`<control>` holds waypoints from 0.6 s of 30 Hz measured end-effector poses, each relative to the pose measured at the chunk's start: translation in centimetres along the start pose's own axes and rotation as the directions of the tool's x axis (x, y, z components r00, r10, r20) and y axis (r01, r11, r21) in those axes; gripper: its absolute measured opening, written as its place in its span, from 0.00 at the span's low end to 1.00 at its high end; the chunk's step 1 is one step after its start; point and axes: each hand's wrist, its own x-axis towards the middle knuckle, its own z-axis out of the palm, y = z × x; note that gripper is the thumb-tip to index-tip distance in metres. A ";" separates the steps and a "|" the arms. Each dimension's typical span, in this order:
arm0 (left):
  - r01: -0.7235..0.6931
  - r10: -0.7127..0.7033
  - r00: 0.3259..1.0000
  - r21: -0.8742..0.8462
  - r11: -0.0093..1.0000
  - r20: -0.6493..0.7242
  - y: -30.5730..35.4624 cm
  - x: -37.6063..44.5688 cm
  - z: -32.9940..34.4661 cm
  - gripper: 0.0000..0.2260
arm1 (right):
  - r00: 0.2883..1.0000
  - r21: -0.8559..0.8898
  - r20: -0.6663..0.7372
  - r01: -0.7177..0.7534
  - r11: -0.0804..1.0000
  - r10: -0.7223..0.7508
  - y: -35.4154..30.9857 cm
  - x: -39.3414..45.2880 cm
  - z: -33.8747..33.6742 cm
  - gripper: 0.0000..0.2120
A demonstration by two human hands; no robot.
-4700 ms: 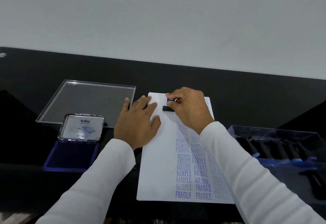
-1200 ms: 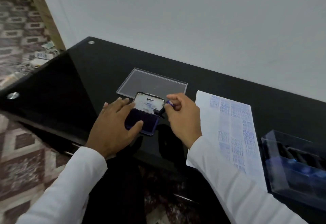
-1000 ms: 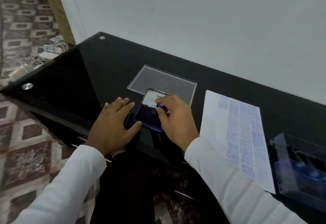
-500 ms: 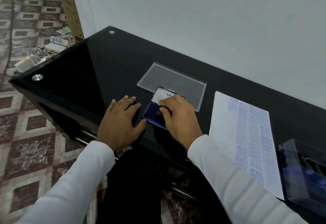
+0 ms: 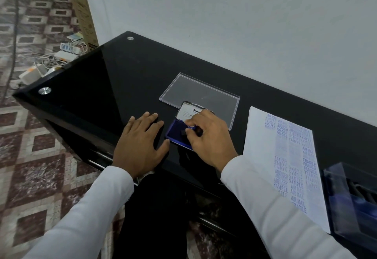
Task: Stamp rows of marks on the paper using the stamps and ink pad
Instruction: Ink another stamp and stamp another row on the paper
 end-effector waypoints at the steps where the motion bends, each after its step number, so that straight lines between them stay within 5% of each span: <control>1: -0.001 0.001 1.000 -0.004 1.000 -0.003 0.0 0.0 0.0 0.33 | 1.000 0.000 -0.005 -0.007 1.000 0.007 0.0 0.1 0.1 0.09; 18: 0.009 -0.009 1.000 0.013 1.000 -0.009 0.0 0.0 0.4 0.32 | 0.999 0.052 0.016 -0.039 0.998 0.038 0.3 0.3 -0.3 0.11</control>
